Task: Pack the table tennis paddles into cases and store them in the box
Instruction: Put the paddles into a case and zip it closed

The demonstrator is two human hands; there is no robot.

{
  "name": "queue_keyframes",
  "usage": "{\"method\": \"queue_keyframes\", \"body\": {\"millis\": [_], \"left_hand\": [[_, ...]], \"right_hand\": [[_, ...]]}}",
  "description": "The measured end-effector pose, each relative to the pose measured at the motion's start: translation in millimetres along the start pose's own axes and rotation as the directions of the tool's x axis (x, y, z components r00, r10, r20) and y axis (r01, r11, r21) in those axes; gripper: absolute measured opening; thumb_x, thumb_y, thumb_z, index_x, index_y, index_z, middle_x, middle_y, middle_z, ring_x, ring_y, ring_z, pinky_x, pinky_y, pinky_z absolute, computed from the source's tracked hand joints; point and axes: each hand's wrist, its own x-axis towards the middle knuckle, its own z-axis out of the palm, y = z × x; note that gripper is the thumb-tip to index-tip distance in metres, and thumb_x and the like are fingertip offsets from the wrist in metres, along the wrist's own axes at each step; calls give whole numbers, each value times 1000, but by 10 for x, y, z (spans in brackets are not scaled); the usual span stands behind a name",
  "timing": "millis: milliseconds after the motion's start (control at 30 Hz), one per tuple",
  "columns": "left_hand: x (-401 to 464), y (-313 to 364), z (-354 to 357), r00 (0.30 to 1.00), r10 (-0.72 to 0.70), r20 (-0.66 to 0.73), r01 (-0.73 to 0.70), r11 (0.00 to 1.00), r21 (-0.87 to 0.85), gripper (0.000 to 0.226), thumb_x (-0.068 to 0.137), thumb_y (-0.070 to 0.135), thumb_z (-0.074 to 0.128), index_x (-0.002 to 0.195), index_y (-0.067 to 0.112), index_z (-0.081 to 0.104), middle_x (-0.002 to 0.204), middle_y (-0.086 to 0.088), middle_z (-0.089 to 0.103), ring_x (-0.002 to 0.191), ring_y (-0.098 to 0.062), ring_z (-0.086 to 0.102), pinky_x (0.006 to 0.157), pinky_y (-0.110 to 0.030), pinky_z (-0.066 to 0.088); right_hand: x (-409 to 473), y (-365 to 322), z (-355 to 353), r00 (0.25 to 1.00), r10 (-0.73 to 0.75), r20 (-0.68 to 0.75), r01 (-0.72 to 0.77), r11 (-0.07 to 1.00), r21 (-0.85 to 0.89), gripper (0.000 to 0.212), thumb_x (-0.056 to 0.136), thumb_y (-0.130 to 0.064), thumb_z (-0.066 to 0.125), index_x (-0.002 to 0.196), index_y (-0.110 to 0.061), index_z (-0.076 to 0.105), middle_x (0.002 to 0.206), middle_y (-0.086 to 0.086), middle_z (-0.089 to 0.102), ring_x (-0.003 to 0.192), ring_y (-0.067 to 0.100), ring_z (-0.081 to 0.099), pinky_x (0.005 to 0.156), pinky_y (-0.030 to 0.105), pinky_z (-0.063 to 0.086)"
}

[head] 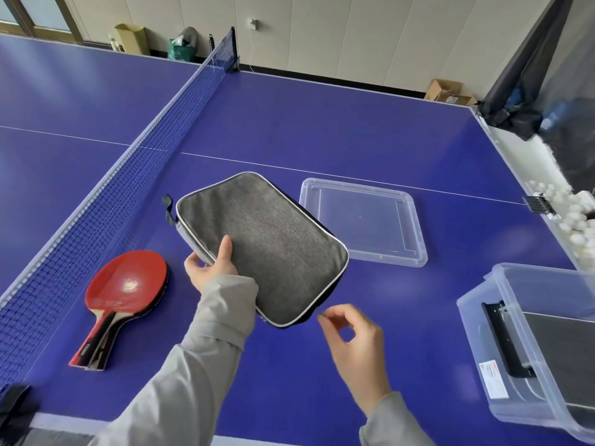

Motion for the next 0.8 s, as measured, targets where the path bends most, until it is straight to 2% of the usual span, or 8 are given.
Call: {"method": "queue_keyframes", "body": {"millis": [67, 200, 300, 467, 567, 667, 767, 800], "left_hand": [[-70, -48, 48, 998, 0, -67, -2, 1000, -30, 39, 80, 24, 71, 102, 17, 40, 94, -2, 53, 85, -17, 52, 77, -20, 37], [-157, -101, 122, 990, -41, -137, 33, 997, -64, 42, 82, 25, 70, 111, 15, 42, 83, 5, 48, 75, -13, 50, 59, -11, 34], [-235, -127, 143, 984, -108, -140, 97, 992, -85, 56, 82, 26, 70, 127, 9, 41, 94, 2, 48, 84, -15, 48, 72, -17, 35], [-189, -128, 113, 983, -134, -126, 125, 990, -71, 59, 81, 28, 71, 129, 10, 41, 103, -2, 49, 87, -16, 50, 79, -22, 37], [-35, -163, -4, 991, -131, -13, 131, 991, -11, 49, 79, 34, 72, 117, 16, 48, 95, 2, 55, 86, -17, 55, 83, -32, 45], [88, -224, -160, 969, -122, 213, 107, 991, 80, 32, 78, 34, 73, 100, 20, 55, 86, 4, 61, 80, -18, 59, 83, -37, 50], [11, -302, -228, 875, -200, 440, 154, 978, 139, 28, 77, 33, 73, 99, 23, 60, 93, -5, 65, 79, -22, 61, 82, -41, 51], [-33, -340, -229, 845, -226, 485, 164, 972, 166, 31, 73, 34, 75, 99, 23, 60, 95, -7, 66, 80, -23, 61, 83, -43, 50]], "right_hand": [[-109, -37, 98, 1000, 10, -8, -10, 1000, 22, 8, 80, -16, 67, 73, -16, 64, 69, -10, 62, 63, 7, 57, 63, 11, 44], [-237, -139, 263, 1000, 25, 12, -26, 998, 63, 6, 82, -26, 65, 76, -23, 65, 71, -12, 62, 66, 8, 58, 62, 13, 46], [-240, -190, 355, 998, 58, -15, -57, 994, 91, 7, 81, -22, 68, 77, -26, 64, 72, -11, 63, 66, 10, 59, 61, 14, 47], [-186, -202, 339, 997, 74, 16, -76, 988, 137, 9, 80, -34, 67, 77, -26, 65, 71, -10, 64, 66, 12, 59, 62, 15, 47], [-77, -164, 131, 985, 166, -43, -153, 965, 215, 18, 78, -43, 64, 76, -25, 64, 73, -8, 65, 69, 10, 59, 66, 18, 47], [196, -1, -202, 921, 365, -137, -290, 876, 384, 16, 83, -41, 61, 91, -27, 63, 92, -5, 68, 85, 17, 62, 74, 32, 51], [461, 48, -454, 875, 466, 130, -457, 707, 539, 61, 71, -64, 63, 115, -22, 62, 119, 2, 64, 102, 18, 61, 80, 34, 50], [514, 3, -491, 846, 473, 245, -523, 651, 550, 67, 72, -67, 62, 119, -19, 60, 123, 5, 62, 109, 21, 60, 87, 37, 49]]}}
